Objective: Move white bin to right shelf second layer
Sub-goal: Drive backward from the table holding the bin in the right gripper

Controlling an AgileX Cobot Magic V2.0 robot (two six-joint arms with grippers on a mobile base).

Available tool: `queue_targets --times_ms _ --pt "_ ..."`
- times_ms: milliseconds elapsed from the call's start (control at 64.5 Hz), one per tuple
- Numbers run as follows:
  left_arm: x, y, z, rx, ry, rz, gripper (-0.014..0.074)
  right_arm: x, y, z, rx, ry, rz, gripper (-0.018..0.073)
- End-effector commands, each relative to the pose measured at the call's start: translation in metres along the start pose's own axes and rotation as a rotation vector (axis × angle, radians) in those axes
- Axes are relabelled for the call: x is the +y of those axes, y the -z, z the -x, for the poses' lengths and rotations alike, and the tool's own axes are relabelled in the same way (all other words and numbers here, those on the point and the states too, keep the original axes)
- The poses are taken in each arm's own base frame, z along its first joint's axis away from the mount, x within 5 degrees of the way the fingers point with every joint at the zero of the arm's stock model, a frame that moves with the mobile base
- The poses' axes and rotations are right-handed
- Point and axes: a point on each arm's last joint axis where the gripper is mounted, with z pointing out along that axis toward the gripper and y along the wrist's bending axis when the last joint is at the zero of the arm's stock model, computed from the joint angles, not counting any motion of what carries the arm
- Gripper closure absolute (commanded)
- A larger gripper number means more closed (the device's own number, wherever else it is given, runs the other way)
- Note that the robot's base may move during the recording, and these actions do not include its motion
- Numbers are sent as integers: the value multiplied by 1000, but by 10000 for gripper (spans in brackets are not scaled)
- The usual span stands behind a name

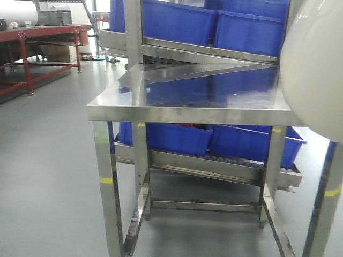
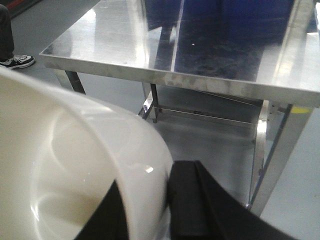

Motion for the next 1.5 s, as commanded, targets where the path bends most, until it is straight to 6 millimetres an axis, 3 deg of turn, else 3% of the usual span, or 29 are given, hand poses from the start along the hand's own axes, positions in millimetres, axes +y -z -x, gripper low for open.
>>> queue_targets --times_ms 0,1488 --pt "0 0 -4 -61 9 8 512 2 4 19 -125 -2 8 502" --pt "0 0 -4 -61 9 8 512 2 4 19 -125 -2 8 502"
